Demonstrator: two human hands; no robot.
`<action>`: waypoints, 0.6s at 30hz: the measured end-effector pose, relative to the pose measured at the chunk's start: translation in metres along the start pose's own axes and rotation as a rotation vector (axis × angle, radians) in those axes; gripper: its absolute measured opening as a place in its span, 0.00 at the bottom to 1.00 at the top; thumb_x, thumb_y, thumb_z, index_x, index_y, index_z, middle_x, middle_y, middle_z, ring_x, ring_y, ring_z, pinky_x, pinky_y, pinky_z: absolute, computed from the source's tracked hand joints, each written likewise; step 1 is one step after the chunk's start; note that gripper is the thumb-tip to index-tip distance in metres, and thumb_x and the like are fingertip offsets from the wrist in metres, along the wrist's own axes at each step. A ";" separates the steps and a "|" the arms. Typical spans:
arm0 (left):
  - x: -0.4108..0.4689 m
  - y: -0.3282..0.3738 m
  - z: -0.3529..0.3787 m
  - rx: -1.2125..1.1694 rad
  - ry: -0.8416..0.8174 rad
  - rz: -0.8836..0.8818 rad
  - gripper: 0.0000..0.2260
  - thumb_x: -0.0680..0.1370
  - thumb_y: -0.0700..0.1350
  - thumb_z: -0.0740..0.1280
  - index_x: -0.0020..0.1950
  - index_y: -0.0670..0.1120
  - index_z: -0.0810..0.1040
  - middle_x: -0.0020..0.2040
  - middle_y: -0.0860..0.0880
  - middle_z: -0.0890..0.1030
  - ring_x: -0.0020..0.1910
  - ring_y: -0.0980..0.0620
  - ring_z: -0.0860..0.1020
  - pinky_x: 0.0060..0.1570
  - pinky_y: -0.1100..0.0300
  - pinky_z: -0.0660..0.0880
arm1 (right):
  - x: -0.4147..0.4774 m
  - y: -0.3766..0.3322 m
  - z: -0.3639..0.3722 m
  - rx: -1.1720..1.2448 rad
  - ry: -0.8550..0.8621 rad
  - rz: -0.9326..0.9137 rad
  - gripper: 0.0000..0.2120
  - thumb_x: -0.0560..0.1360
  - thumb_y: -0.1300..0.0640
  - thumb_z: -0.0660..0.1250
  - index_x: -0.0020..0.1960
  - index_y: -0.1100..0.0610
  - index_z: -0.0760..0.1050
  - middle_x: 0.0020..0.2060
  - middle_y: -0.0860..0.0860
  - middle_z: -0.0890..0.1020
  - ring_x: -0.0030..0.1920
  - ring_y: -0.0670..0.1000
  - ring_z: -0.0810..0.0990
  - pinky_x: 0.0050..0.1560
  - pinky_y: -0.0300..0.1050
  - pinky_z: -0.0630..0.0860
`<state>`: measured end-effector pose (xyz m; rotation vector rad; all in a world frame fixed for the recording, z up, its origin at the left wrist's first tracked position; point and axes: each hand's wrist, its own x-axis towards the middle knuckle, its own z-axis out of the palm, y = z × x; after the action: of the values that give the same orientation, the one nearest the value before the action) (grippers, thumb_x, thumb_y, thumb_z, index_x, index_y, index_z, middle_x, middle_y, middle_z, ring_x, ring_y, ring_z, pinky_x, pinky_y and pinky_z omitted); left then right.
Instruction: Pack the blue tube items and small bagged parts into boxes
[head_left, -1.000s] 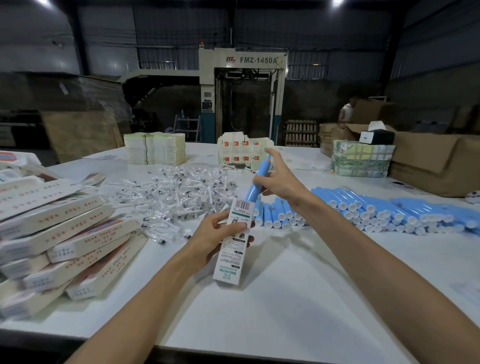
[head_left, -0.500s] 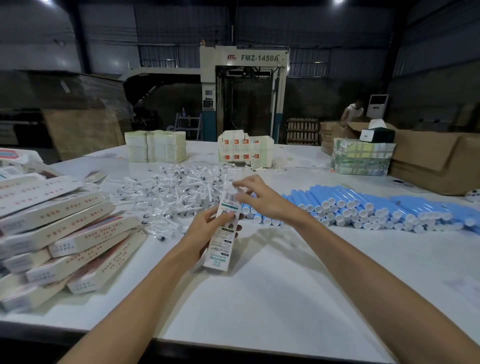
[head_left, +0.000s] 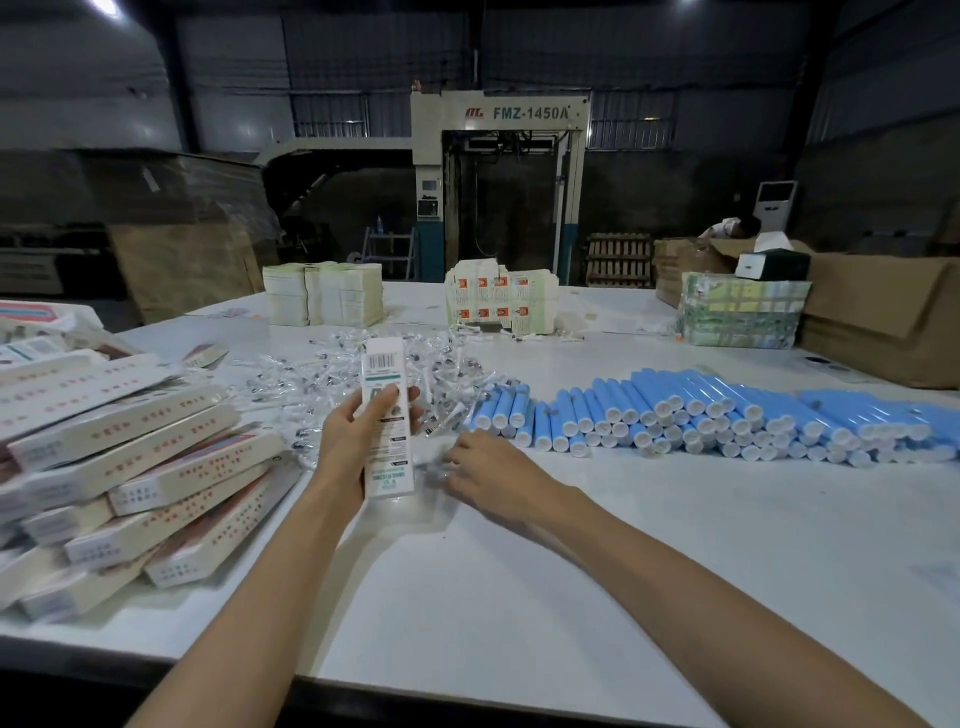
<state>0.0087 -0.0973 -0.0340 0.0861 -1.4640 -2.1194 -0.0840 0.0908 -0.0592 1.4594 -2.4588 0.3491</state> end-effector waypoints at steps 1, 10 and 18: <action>0.000 -0.002 0.001 0.006 -0.016 -0.003 0.14 0.82 0.44 0.74 0.67 0.42 0.82 0.58 0.41 0.88 0.52 0.43 0.89 0.45 0.55 0.86 | 0.002 -0.003 0.003 -0.086 0.006 -0.041 0.18 0.85 0.47 0.61 0.64 0.58 0.80 0.58 0.55 0.79 0.59 0.55 0.73 0.57 0.51 0.70; -0.006 -0.019 0.017 0.030 -0.182 -0.061 0.22 0.81 0.41 0.74 0.73 0.41 0.74 0.62 0.39 0.86 0.58 0.34 0.87 0.59 0.37 0.83 | -0.012 0.009 -0.023 0.021 0.195 0.283 0.08 0.86 0.61 0.58 0.61 0.53 0.72 0.46 0.52 0.80 0.41 0.52 0.78 0.46 0.53 0.78; -0.021 -0.029 0.036 -0.017 -0.394 -0.174 0.25 0.80 0.40 0.74 0.76 0.41 0.72 0.65 0.36 0.84 0.60 0.30 0.85 0.54 0.42 0.85 | -0.029 0.037 -0.095 0.894 0.601 0.569 0.07 0.82 0.52 0.69 0.55 0.52 0.71 0.42 0.48 0.77 0.40 0.51 0.75 0.41 0.46 0.74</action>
<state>0.0023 -0.0492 -0.0499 -0.2317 -1.7112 -2.3875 -0.0936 0.1639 0.0169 0.6093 -2.1876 1.8605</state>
